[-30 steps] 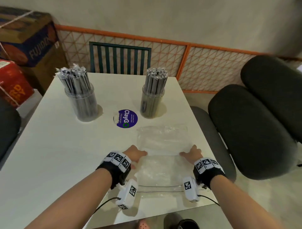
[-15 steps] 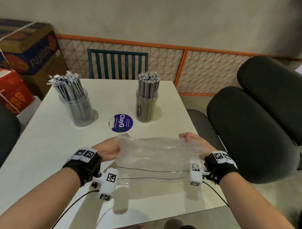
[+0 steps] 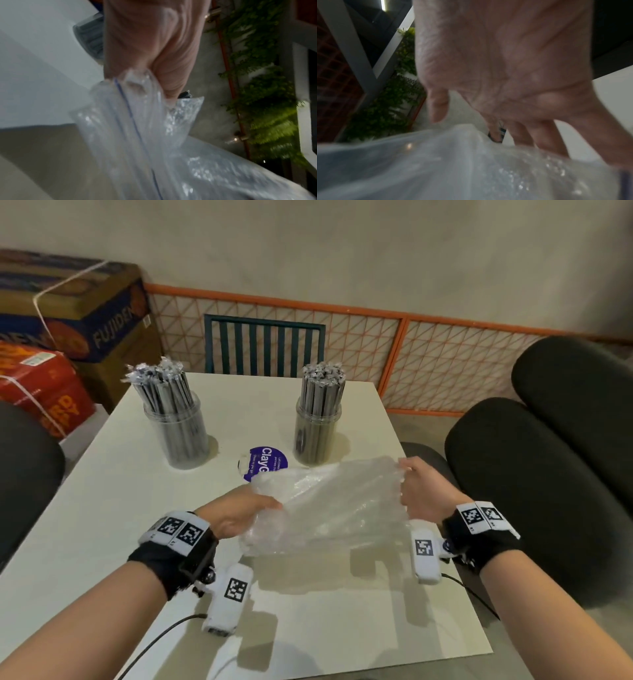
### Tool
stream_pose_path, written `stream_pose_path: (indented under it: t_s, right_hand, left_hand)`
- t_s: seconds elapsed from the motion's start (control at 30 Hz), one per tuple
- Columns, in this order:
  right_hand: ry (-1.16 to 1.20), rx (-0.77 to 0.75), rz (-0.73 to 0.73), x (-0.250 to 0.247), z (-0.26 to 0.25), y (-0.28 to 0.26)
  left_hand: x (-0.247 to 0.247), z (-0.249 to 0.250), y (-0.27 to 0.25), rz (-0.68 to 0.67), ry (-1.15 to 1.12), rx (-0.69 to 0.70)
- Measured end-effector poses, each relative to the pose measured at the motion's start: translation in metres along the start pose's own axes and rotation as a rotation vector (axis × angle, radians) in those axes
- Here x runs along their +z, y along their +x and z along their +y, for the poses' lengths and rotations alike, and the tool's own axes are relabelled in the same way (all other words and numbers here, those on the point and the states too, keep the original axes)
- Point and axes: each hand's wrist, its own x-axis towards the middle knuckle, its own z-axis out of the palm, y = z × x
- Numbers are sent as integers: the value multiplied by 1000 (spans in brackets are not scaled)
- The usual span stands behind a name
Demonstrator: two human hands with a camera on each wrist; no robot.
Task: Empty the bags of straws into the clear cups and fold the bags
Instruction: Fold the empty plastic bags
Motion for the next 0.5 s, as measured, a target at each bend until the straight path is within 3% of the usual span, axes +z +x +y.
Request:
stream_pose_path:
  t_s: [0.07, 0.17, 0.23, 0.3, 0.33, 0.4, 0.5]
  right_hand:
    - [-173, 129, -53, 12, 5, -6]
    - [-350, -18, 1, 32, 7, 2]
    - [-417, -153, 231, 48, 1, 7]
    - [-600, -291, 493, 71, -3, 11]
    - [-757, -371, 583, 85, -3, 10]
    - [-1056, -521, 640, 110, 5, 9]
    - [-1179, -673, 605, 123, 20, 11]
  left_hand:
    - [2, 0, 5, 82, 83, 78]
    - [22, 2, 6, 305, 389, 216]
    - [42, 6, 7, 466, 626, 268]
    - [62, 13, 8, 573, 696, 280]
    - [70, 17, 10, 580, 681, 295]
    - [79, 27, 13, 459, 541, 352]
    - [90, 42, 1, 183, 133, 321]
